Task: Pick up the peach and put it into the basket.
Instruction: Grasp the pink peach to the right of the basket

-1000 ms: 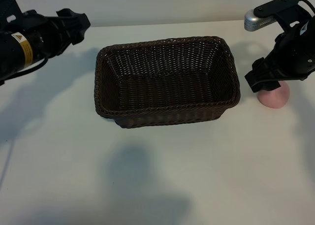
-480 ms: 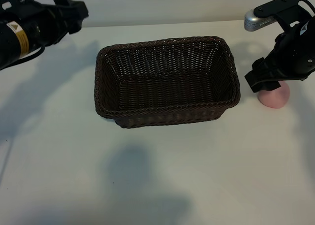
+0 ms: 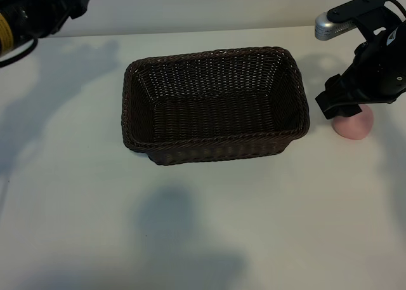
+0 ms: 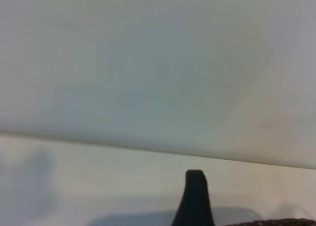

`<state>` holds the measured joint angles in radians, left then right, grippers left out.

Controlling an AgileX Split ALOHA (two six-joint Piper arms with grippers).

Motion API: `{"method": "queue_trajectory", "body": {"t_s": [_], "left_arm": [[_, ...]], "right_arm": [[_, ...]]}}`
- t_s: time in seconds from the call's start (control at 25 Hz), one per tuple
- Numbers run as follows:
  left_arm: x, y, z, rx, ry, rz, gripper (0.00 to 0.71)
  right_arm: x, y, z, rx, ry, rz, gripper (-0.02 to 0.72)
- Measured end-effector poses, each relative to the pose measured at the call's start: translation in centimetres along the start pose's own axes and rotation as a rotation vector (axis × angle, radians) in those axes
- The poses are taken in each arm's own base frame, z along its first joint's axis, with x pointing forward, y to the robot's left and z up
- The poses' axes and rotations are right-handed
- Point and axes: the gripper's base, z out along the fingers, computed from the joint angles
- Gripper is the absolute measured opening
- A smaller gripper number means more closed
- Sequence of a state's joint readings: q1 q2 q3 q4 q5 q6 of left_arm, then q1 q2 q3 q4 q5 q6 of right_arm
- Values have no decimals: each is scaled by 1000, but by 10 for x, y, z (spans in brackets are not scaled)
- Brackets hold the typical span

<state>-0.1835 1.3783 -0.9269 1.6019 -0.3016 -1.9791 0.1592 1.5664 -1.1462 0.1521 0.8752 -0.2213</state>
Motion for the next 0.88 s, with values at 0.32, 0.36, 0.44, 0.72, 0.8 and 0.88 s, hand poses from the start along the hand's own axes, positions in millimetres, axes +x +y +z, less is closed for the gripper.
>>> {"method": "queue_trajectory", "body": {"t_s": [0.32, 0.36, 0.44, 0.72, 0.8, 0.88], "left_arm": [[-12, 2, -13, -95, -73, 258, 592], [-12, 3, -13, -101, -75, 258, 589], [-12, 4, -13, -114, -79, 260, 576], [-26, 1, -33, -200, -157, 375, 539], [-29, 2, -43, -249, -185, 431, 537], [-32, 1, -50, -278, -204, 479, 536]], "right_arm": [[0, 0, 0, -1, -1, 1, 594], [0, 0, 0, -1, -1, 1, 594], [0, 0, 0, -1, -1, 1, 594], [0, 0, 0, -1, -1, 1, 594], [0, 0, 0, -1, -1, 1, 594], [0, 0, 0, -1, -1, 1, 594]]}}
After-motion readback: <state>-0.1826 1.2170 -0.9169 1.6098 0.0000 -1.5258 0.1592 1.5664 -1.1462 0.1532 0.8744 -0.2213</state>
